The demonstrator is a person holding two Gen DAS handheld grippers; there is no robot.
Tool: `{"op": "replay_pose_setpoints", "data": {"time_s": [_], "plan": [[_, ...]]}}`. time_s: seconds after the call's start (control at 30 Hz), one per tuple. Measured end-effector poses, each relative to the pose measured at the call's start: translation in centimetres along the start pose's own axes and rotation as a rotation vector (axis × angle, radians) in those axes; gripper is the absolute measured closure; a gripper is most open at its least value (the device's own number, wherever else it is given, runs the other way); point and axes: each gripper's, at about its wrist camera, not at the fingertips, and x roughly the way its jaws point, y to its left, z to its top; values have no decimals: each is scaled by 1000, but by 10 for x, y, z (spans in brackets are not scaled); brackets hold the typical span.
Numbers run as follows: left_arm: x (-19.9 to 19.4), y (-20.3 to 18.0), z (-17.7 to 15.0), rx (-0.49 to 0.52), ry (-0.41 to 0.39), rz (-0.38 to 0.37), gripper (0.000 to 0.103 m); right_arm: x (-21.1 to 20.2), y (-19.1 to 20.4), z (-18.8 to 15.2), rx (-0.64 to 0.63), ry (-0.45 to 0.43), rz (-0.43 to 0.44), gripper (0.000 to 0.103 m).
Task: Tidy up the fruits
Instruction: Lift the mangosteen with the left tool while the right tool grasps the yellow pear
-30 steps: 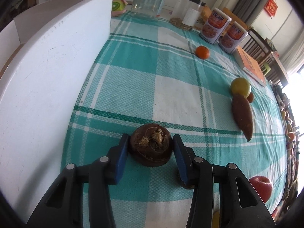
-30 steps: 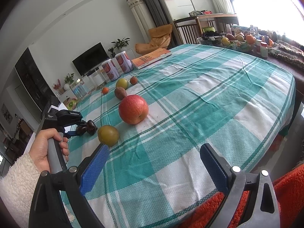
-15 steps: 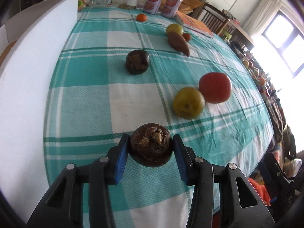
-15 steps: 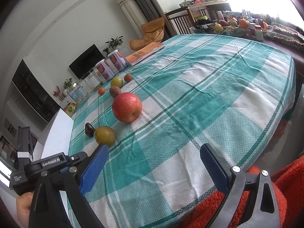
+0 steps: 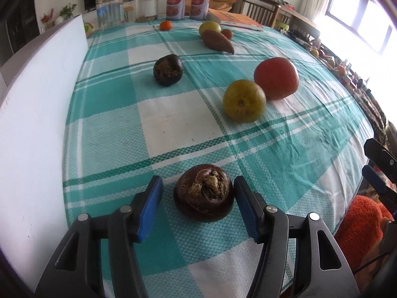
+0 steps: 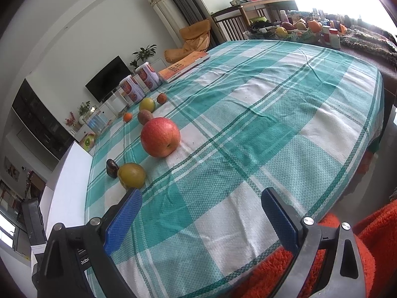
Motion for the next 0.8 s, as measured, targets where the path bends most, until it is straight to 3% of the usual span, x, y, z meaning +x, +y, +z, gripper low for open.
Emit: {"op": "replay_pose_setpoints", "data": {"time_s": [0.3,0.5,0.63,0.73,0.8], "plan": [[2,-7,-6,66,-11,74,50,8,0,0,2,31,-4,7],[1,-7,-8,72,-28,79,53,11,-3,0,15,45,-4,7],[-10,-1,-12,23,-23,8,53,22,2,2,4,92,23,7],[-32,-1,-20,0,-17,-75,53,55,22,7,-47,233,157,7],[-49,-2,-27,1,-23,-116,53,72,46,10,-145,267,191,7]]}}
